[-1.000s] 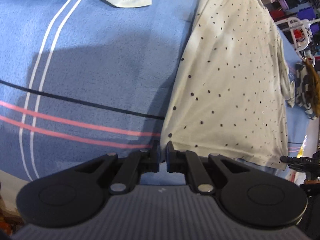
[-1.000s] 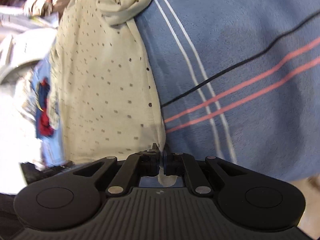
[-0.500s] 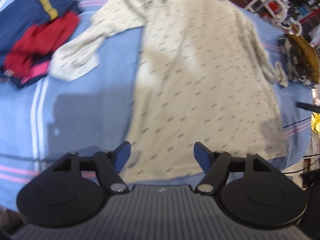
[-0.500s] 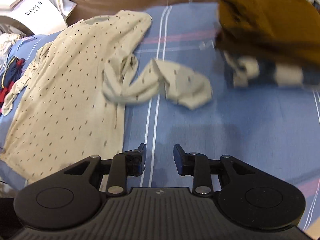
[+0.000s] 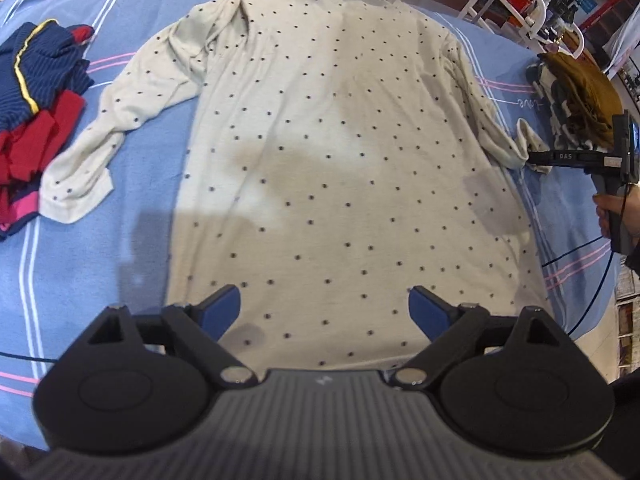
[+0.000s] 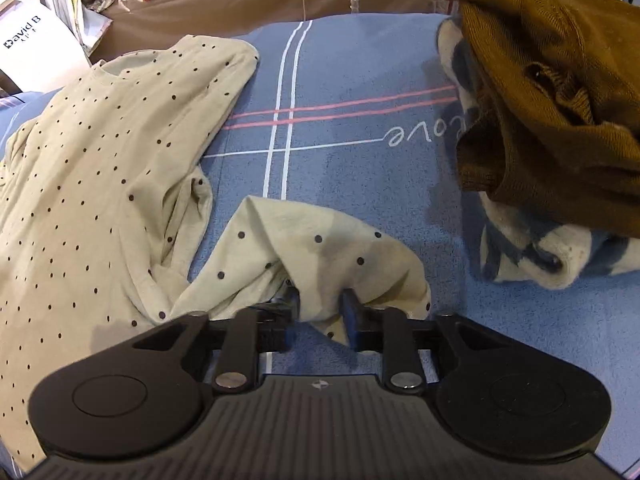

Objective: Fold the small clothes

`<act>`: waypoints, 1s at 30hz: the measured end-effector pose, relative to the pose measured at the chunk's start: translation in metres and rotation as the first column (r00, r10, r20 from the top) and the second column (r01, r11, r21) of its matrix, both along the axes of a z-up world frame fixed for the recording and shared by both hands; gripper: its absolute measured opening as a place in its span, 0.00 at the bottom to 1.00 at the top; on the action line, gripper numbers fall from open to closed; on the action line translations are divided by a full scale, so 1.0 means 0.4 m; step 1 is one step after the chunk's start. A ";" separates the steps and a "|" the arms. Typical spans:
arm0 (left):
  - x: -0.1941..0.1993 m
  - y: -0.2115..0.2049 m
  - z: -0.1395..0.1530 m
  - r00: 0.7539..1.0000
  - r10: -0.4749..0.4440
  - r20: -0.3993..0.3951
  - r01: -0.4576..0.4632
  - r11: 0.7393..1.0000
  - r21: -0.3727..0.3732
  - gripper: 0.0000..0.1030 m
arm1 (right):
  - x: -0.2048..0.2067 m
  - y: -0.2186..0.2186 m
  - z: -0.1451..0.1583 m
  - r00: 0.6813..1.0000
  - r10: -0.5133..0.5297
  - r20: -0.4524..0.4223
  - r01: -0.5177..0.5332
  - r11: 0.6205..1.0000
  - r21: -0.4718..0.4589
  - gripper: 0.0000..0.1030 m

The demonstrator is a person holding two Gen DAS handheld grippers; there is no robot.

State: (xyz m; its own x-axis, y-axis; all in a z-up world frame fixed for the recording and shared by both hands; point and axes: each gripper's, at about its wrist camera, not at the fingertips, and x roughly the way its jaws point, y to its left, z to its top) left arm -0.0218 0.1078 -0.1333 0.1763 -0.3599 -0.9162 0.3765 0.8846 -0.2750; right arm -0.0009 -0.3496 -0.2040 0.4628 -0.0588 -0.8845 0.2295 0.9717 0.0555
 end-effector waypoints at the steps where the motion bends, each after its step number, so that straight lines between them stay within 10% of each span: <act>1: -0.001 -0.013 -0.003 1.000 -0.005 -0.004 0.005 1.000 -0.008 0.89 | -0.002 -0.011 0.005 1.000 0.000 -0.003 0.000 1.000 0.018 0.11; 14: 0.025 -0.134 -0.002 0.993 -0.119 0.017 0.120 0.991 -0.055 0.91 | -0.170 -0.052 0.246 0.982 0.171 -0.085 -0.120 0.899 0.420 0.07; 24: 0.035 -0.106 -0.006 0.988 -0.149 0.031 0.150 0.988 -0.038 0.93 | -0.159 0.319 0.128 0.963 0.269 -0.003 -0.146 0.532 0.834 0.08; 30: 0.038 0.015 -0.021 0.997 -0.074 0.039 0.073 0.997 0.037 0.93 | -0.040 0.533 0.019 0.962 0.272 0.017 -0.176 0.572 0.801 0.10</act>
